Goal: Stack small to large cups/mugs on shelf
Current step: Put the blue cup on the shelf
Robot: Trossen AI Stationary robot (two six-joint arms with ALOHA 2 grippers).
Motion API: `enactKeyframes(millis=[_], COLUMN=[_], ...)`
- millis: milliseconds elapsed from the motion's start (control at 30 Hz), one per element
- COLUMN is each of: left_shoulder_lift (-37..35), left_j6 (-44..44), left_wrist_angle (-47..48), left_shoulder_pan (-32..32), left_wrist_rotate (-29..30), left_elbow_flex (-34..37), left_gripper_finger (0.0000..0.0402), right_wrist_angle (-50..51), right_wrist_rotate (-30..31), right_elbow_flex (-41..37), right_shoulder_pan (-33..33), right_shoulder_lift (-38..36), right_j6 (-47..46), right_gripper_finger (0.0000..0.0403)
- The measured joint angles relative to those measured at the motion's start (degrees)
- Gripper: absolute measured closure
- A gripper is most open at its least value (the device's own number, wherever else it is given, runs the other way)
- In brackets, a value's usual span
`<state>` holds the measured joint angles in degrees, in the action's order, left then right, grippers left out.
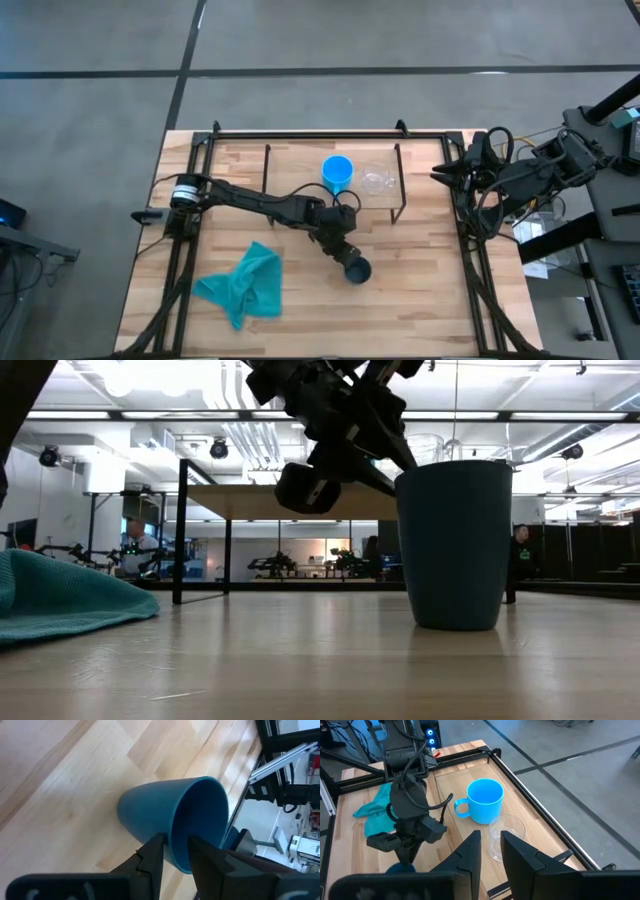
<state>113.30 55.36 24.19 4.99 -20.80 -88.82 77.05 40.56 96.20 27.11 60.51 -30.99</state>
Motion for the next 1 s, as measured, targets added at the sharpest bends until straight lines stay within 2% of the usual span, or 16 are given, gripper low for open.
enactKeyframes(millis=[733,800,933,1000], left_shoulder_lift=[1.3,1.3,1.3,1.3], left_j6=[-0.2,-0.6,-2.0,-2.2], left_wrist_angle=[0.3,0.0,0.4,0.2], left_shoulder_pan=[0.2,0.2,0.2,0.2], left_wrist_rotate=[-0.8,-0.8,-1.1,-1.4], left_elbow_flex=[-0.1,-0.2,-0.2,-0.6], left_gripper_finger=[0.0328,0.0339,0.0391,0.0396], right_wrist_angle=[0.0,0.0,0.0,0.0], right_wrist_rotate=[0.0,0.0,0.0,0.0], right_elbow_flex=[0.0,0.0,0.0,0.0], right_shoulder_pan=[0.0,0.0,0.0,0.0], right_shoulder_lift=[0.0,0.0,0.0,0.0], right_j6=[0.2,0.2,0.2,0.2], right_gripper_finger=[0.0330,0.0331,0.0335,0.0334])
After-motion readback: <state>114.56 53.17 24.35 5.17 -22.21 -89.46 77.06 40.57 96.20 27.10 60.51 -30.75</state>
